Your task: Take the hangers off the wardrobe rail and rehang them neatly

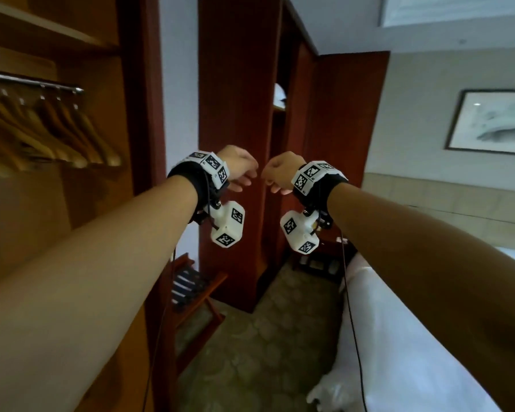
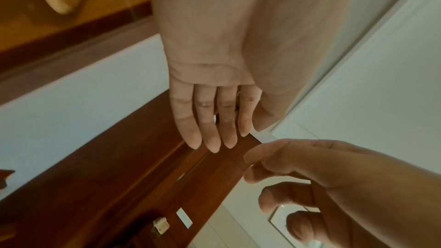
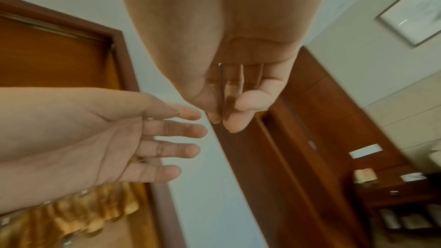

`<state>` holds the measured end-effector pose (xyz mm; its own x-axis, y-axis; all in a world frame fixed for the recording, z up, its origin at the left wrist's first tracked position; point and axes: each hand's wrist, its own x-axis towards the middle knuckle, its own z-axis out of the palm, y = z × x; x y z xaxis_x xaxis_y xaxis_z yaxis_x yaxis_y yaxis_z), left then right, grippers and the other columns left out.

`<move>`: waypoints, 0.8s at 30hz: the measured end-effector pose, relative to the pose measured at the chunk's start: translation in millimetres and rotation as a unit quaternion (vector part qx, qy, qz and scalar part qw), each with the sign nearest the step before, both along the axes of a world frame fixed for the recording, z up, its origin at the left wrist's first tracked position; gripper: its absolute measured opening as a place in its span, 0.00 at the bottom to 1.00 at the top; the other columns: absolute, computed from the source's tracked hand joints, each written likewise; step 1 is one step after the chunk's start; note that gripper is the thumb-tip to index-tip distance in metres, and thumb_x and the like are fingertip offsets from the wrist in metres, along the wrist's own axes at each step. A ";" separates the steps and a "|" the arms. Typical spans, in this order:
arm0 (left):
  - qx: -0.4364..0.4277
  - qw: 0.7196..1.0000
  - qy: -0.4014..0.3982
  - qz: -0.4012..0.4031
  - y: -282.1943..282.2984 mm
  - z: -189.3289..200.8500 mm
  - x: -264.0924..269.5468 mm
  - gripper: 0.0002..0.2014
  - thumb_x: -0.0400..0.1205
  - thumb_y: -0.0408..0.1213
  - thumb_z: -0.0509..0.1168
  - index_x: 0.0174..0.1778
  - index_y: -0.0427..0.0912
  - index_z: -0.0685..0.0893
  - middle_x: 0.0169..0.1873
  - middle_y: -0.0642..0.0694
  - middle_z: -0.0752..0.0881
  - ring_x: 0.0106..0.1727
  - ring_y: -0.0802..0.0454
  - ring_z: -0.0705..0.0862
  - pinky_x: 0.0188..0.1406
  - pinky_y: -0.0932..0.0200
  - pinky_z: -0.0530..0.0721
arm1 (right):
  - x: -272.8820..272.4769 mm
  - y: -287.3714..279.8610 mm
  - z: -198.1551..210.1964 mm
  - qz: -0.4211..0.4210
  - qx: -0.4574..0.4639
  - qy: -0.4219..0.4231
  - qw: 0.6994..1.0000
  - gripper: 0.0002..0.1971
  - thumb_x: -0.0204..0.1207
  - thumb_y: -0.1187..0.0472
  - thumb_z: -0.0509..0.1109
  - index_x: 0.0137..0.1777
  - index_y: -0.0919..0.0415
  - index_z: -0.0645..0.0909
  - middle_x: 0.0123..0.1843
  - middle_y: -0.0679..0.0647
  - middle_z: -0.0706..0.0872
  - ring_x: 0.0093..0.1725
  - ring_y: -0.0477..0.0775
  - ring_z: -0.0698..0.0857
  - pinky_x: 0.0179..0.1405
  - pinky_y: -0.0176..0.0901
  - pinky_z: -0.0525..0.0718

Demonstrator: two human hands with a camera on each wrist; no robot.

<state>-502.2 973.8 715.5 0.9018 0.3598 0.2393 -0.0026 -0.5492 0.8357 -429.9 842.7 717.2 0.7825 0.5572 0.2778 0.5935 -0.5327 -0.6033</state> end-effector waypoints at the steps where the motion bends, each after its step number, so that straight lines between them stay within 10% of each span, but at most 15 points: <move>1: -0.001 1.000 0.005 -0.015 -22.9 -2.8 5.8 0.05 0.84 0.38 0.63 0.52 0.45 0.83 0.48 0.46 0.88 0.43 0.51 0.87 0.45 0.50 0.89 | 3.7 -25.4 -1.4 -0.011 -0.009 0.002 1.000 0.09 0.81 0.62 0.66 0.51 0.62 0.87 0.45 0.58 0.92 0.42 0.54 0.91 0.38 0.42 0.89; 12: -0.015 0.988 0.042 -0.145 -247.6 -34.8 62.7 0.07 0.85 0.36 0.63 0.56 0.41 0.83 0.50 0.44 0.87 0.43 0.50 0.87 0.41 0.54 0.88 | 34.3 -265.7 -32.8 -0.133 -0.073 0.032 0.988 0.11 0.83 0.62 0.63 0.52 0.66 0.87 0.48 0.59 0.92 0.46 0.57 0.92 0.52 0.52 0.90; 24: -0.011 0.958 0.086 -0.274 -432.8 -87.2 166.5 0.08 0.84 0.36 0.63 0.56 0.40 0.83 0.47 0.43 0.86 0.40 0.49 0.85 0.39 0.54 0.85 | 87.0 -465.8 -93.4 -0.254 0.026 0.105 0.961 0.09 0.82 0.64 0.65 0.54 0.66 0.85 0.42 0.55 0.88 0.35 0.50 0.87 0.28 0.37 0.82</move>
<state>-335.7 541.1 628.3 0.9821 -0.1758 0.0678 -0.1467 -0.4870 0.8610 -342.8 376.9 623.8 0.9920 0.0773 0.1001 0.1258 -0.6878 -0.7149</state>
